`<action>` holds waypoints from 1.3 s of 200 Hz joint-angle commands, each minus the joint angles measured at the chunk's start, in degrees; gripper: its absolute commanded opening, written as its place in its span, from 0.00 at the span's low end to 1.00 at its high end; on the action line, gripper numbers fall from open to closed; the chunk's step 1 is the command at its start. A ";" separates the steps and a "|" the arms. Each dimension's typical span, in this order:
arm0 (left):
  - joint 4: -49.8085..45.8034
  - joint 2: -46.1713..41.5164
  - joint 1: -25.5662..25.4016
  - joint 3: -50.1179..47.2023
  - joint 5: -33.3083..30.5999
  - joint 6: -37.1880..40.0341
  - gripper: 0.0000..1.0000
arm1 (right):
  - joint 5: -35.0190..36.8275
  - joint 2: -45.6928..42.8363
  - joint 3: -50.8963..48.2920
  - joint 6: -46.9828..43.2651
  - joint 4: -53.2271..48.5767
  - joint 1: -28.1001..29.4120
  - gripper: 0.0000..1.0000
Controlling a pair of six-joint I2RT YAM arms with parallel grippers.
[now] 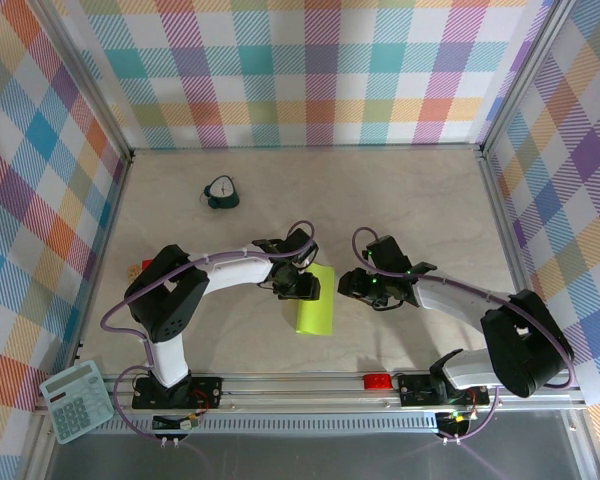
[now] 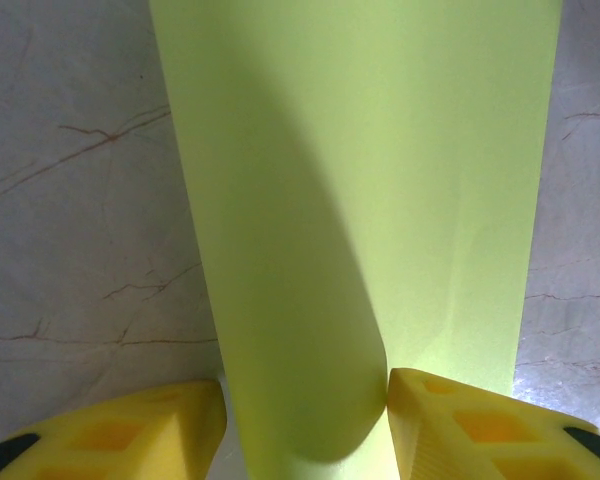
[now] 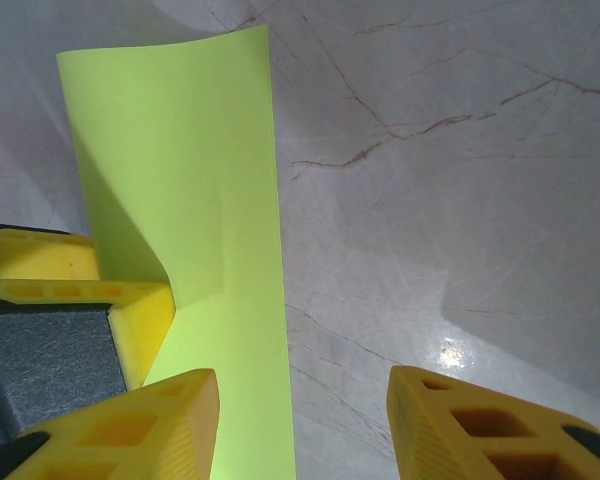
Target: Fold a paper plane with a square sheet of paper (fold left side to right side)
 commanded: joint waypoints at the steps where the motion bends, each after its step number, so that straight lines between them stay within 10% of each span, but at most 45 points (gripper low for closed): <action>1: 2.32 6.72 -2.07 -2.51 0.18 0.75 0.51 | -0.01 0.92 1.12 -0.65 -1.50 -0.12 0.48; 175: 1.63 6.87 -2.08 -2.95 -0.26 -0.50 0.51 | -3.01 3.98 2.57 -1.00 0.03 -0.04 0.47; 260: 0.95 6.41 -2.13 -3.56 -1.31 -0.48 0.51 | -9.39 8.72 4.29 -1.18 6.45 0.62 0.19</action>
